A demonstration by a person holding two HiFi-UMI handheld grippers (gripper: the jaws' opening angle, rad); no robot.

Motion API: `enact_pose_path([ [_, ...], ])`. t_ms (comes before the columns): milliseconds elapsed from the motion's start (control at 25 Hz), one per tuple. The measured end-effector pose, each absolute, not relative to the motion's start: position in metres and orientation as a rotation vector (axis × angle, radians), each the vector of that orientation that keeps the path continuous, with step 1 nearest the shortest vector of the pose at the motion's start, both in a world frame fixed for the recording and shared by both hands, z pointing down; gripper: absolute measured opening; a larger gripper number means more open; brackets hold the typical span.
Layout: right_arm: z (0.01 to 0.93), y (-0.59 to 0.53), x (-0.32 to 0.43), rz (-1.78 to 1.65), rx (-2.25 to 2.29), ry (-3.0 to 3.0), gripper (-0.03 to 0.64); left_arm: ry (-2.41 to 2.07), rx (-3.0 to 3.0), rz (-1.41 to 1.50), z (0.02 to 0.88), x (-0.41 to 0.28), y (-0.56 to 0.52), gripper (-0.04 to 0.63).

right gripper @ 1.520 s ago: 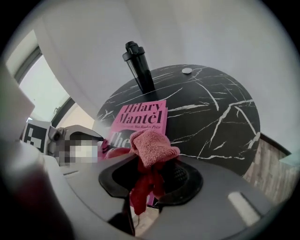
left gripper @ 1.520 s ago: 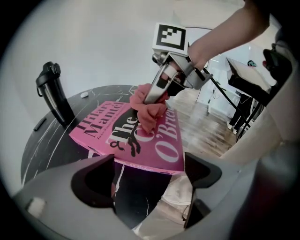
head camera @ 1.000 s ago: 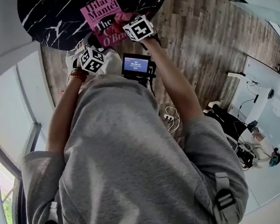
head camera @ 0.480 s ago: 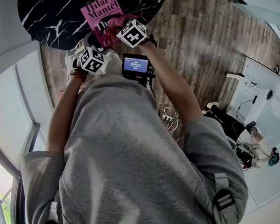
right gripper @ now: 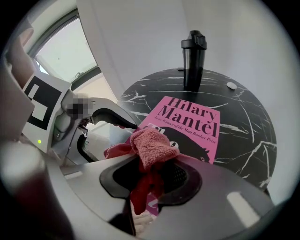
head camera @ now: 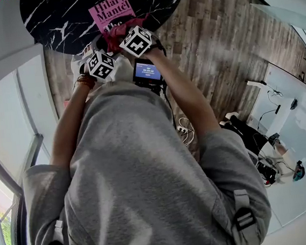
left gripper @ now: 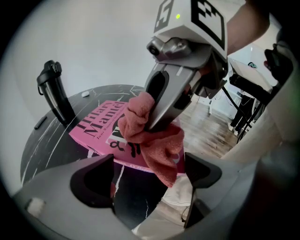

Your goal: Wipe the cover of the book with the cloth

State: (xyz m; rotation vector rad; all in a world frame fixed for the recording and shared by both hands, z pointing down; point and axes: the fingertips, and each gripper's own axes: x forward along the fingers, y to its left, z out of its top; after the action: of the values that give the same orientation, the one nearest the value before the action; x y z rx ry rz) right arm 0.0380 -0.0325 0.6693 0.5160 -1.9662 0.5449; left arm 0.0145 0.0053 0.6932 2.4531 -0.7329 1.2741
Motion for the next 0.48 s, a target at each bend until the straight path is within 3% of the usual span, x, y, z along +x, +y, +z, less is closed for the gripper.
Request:
enact_pose_path([
  [480, 0.67, -0.011, -0.006, 0.678, 0.347, -2.053, 0.13, -0.736, 2.462, 1.324, 0.696, 0.013, 0.005, 0.469],
])
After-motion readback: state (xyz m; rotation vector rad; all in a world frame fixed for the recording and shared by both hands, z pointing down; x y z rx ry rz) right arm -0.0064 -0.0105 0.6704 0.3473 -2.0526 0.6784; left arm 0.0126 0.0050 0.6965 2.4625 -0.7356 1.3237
